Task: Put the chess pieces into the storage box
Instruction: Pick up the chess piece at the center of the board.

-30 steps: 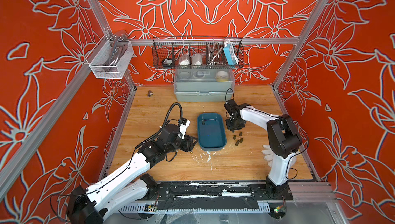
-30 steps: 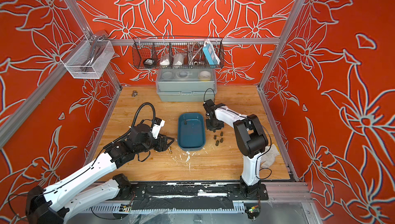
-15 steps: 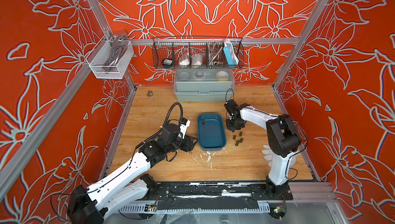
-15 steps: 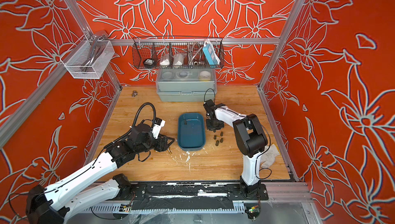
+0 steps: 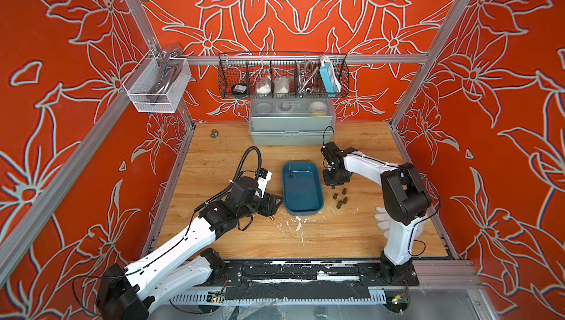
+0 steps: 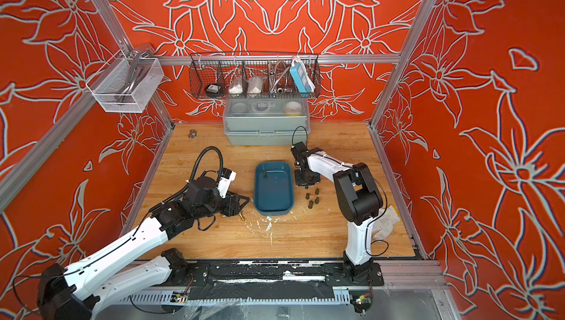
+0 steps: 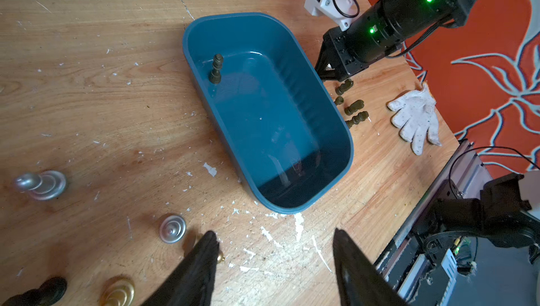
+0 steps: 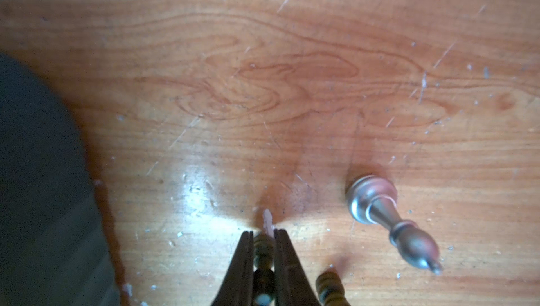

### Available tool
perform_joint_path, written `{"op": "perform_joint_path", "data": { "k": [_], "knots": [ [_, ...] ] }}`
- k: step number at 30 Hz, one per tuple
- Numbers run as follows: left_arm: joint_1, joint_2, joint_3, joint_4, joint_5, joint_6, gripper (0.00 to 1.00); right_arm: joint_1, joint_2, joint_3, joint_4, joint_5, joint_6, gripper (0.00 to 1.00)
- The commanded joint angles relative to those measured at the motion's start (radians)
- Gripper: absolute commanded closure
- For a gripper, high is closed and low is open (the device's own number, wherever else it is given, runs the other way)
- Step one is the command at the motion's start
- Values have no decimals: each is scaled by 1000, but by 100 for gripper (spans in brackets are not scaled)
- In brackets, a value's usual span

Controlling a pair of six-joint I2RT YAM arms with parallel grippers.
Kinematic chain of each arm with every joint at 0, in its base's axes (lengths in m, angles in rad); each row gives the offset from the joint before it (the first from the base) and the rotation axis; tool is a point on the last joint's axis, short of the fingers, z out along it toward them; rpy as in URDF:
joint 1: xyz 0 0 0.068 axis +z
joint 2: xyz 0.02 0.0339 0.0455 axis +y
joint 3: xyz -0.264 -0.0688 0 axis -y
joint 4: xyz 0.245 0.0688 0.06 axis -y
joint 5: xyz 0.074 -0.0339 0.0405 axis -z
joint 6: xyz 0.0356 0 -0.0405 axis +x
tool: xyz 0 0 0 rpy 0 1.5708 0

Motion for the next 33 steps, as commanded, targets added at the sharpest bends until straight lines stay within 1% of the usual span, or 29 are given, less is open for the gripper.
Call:
{"op": "perform_joint_path", "data": {
  "k": [1, 4, 9, 12, 14, 20, 27, 33],
  "knots": [
    [-3, 18, 31, 23, -2, 5, 38, -5, -24, 0, -2, -16, 11, 86],
    [-3, 44, 56, -2, -28, -4, 38, -5, -39, 1, -8, -21, 12, 86],
    [-2, 69, 75, 12, -21, -33, 38, -5, -67, 8, -16, -28, 14, 86],
    [3, 117, 93, 7, -27, -53, 39, -5, -85, 15, -25, -38, 17, 86],
    [13, 130, 107, -4, -25, -64, 39, -5, -99, 21, -32, -48, 19, 86],
    [72, 153, 105, -2, 29, -79, 39, -3, -145, 61, -70, -67, 11, 86],
    [118, 150, 80, 4, 28, -95, 39, 34, -161, 169, -126, -103, 7, 86],
    [129, 150, 68, 6, 22, -94, 39, 119, -77, 322, -158, -117, -3, 86]
  ]
}}
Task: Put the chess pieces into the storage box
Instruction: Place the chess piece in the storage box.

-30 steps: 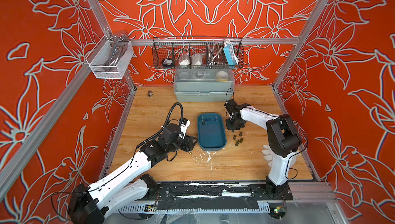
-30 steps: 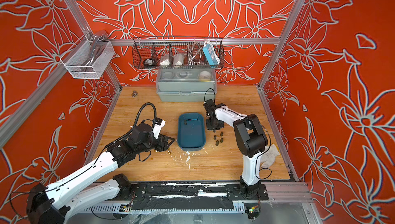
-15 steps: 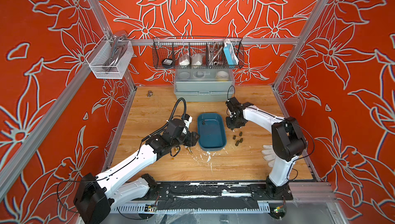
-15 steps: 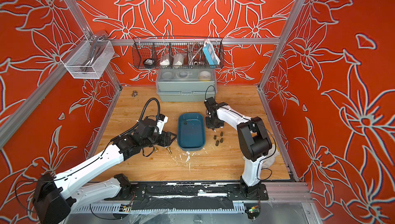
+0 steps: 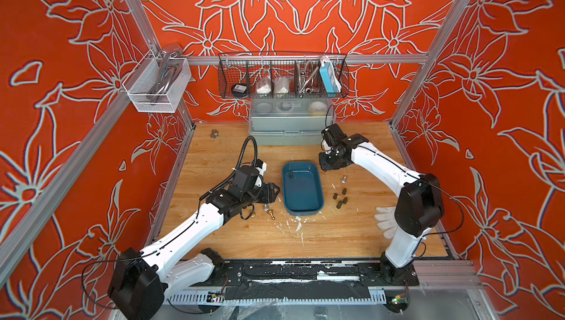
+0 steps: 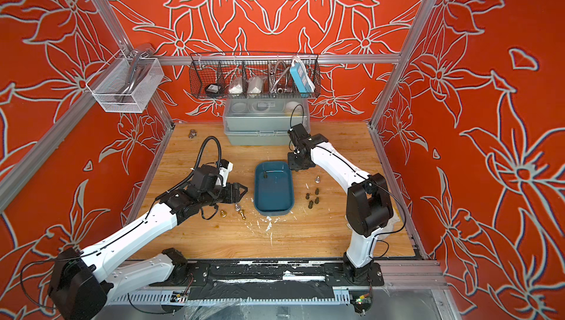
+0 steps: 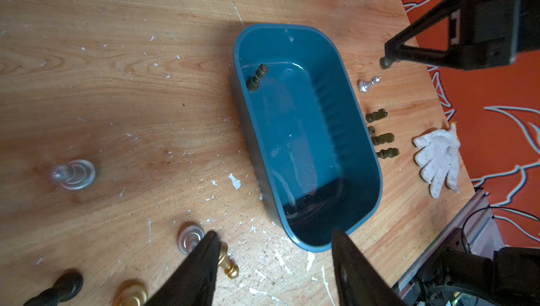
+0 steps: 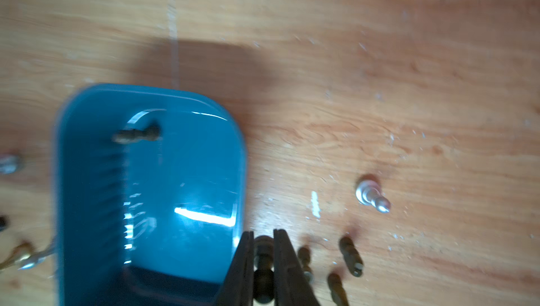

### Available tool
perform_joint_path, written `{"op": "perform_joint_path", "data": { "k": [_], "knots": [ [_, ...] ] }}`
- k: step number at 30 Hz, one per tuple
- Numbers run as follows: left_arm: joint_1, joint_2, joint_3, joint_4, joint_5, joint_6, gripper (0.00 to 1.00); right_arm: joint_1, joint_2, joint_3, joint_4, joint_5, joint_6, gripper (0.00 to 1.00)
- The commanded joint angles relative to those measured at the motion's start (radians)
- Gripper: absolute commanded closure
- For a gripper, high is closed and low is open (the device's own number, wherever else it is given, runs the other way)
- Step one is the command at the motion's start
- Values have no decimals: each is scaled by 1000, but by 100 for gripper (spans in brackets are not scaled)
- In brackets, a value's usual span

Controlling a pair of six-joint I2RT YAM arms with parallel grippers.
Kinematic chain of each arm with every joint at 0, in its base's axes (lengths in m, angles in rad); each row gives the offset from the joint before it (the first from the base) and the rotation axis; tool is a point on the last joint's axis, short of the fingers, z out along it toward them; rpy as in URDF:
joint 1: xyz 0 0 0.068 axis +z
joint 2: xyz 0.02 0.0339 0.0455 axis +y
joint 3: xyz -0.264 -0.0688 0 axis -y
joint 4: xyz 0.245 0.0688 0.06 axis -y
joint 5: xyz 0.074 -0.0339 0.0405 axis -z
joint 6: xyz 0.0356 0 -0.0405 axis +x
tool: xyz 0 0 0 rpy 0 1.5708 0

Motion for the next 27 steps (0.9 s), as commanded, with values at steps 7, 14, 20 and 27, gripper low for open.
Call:
{"op": "perform_joint_path", "data": {
  "k": [7, 14, 20, 27],
  "knots": [
    [9, -5, -25, 4, -3, -4, 39, 112, 212, 197, -31, -20, -15, 86],
    [10, -23, -44, -4, -20, -7, 39, 134, 303, 219, 33, 48, -24, 86],
    [10, -22, -57, 7, -25, -6, 39, 135, 329, 171, 138, 89, -20, 86],
    [10, -3, -54, 18, -16, -4, 39, 135, 363, 176, 162, 114, -17, 86]
  ]
}}
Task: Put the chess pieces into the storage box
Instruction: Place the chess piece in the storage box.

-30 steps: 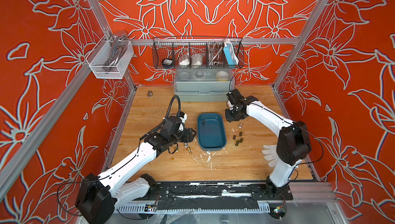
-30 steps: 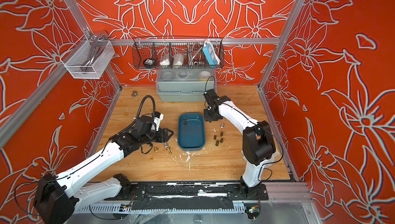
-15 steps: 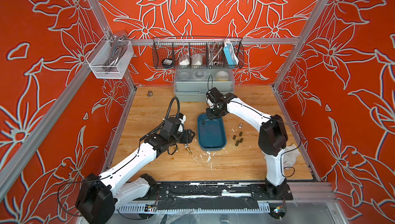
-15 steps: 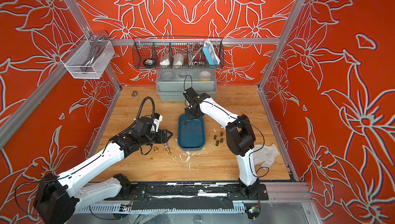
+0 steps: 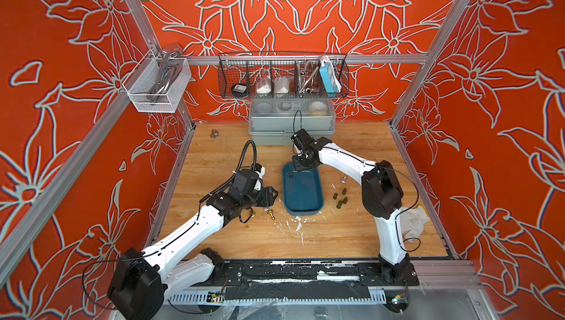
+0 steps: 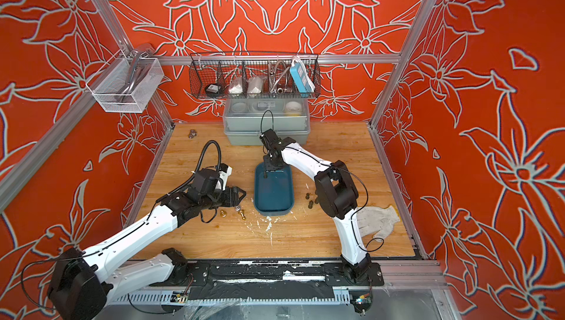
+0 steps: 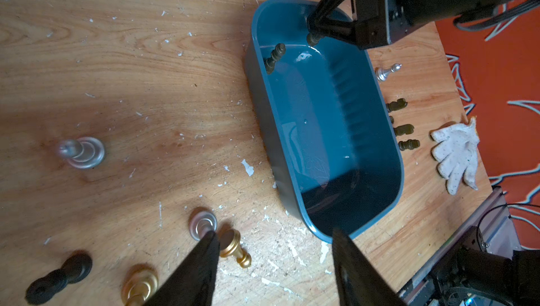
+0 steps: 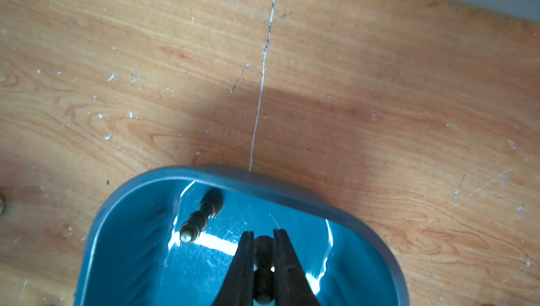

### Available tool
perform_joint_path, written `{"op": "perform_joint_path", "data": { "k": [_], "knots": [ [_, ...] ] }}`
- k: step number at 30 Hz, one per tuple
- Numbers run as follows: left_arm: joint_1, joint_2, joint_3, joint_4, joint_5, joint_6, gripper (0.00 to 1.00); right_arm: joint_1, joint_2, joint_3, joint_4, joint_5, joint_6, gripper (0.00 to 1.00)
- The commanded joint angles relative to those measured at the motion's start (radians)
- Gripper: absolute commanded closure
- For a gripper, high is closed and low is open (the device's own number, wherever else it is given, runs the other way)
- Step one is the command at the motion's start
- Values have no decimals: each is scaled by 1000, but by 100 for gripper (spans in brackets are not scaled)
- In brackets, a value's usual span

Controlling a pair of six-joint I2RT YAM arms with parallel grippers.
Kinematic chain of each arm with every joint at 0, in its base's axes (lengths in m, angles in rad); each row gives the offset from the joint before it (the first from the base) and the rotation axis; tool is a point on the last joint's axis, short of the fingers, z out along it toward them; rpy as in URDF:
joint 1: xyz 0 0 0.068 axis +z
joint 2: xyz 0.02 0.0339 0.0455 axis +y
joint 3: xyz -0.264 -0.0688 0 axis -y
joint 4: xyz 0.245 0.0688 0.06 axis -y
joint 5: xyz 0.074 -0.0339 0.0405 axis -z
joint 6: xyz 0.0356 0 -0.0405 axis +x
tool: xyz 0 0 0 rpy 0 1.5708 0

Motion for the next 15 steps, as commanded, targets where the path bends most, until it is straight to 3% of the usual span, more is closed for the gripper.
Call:
{"op": "perform_joint_path", "data": {
  "k": [1, 15],
  "knots": [
    [6, 7, -9, 19, -7, -1, 38, 3, 46, 2, 11, 32, -2, 86],
    [6, 17, -4, 31, -4, 1, 39, 9, 99, 11, 8, 34, -5, 86]
  ]
}}
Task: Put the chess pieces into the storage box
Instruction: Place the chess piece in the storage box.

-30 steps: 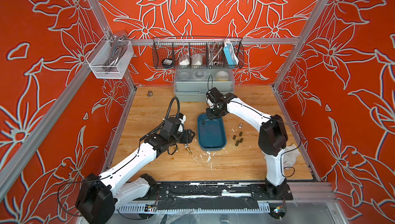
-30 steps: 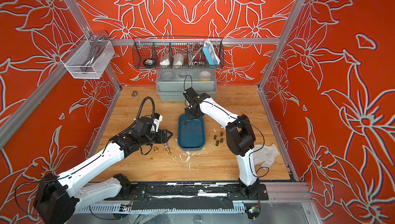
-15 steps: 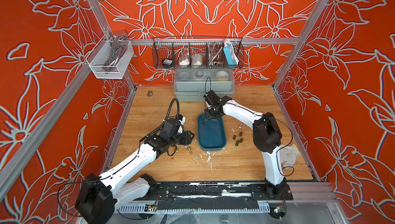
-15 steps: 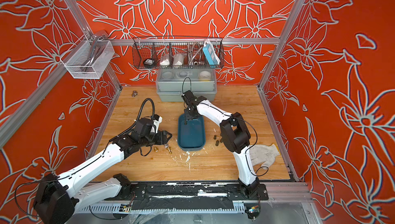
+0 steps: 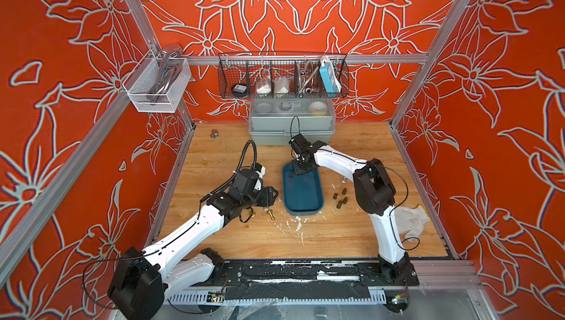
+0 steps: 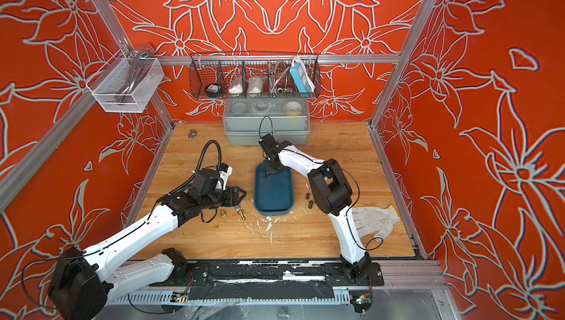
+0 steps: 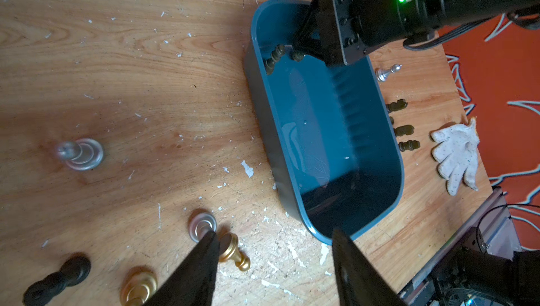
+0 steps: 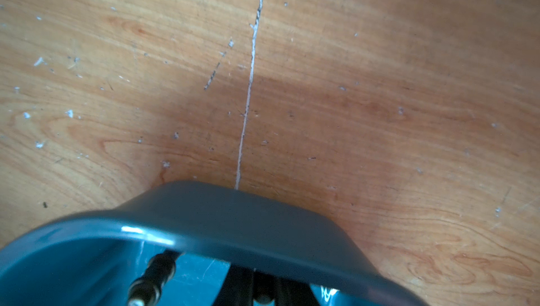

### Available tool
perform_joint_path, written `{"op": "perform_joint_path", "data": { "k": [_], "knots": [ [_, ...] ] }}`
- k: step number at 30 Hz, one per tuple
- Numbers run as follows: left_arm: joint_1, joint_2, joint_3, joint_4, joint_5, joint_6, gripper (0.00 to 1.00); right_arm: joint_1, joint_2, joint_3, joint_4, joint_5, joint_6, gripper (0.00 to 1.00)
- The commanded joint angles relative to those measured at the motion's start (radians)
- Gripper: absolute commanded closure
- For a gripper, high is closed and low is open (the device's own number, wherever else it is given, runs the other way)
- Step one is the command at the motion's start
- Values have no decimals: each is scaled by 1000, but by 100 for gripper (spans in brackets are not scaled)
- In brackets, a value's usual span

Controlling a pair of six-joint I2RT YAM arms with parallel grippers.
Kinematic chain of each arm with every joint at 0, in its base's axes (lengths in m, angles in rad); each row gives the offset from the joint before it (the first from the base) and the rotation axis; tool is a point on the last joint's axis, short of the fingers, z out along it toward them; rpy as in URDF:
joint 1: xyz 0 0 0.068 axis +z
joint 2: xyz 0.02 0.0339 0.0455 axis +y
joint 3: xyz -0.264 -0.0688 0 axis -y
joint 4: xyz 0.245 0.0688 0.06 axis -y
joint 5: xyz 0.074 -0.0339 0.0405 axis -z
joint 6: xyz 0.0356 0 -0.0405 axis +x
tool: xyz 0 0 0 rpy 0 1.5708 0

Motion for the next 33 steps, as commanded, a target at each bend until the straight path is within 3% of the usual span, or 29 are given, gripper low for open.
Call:
{"op": "perform_joint_path", "data": {
  "k": [1, 22, 33],
  "knots": [
    [6, 11, -3, 27, -2, 0, 39, 9, 27, 13, -3, 18, -5, 86],
    [6, 17, -5, 22, -8, 10, 39, 27, 78, 66, -62, -18, -2, 86],
    [6, 10, -12, 19, -6, 8, 38, 33, 82, 87, -111, 25, 12, 85]
  ]
}}
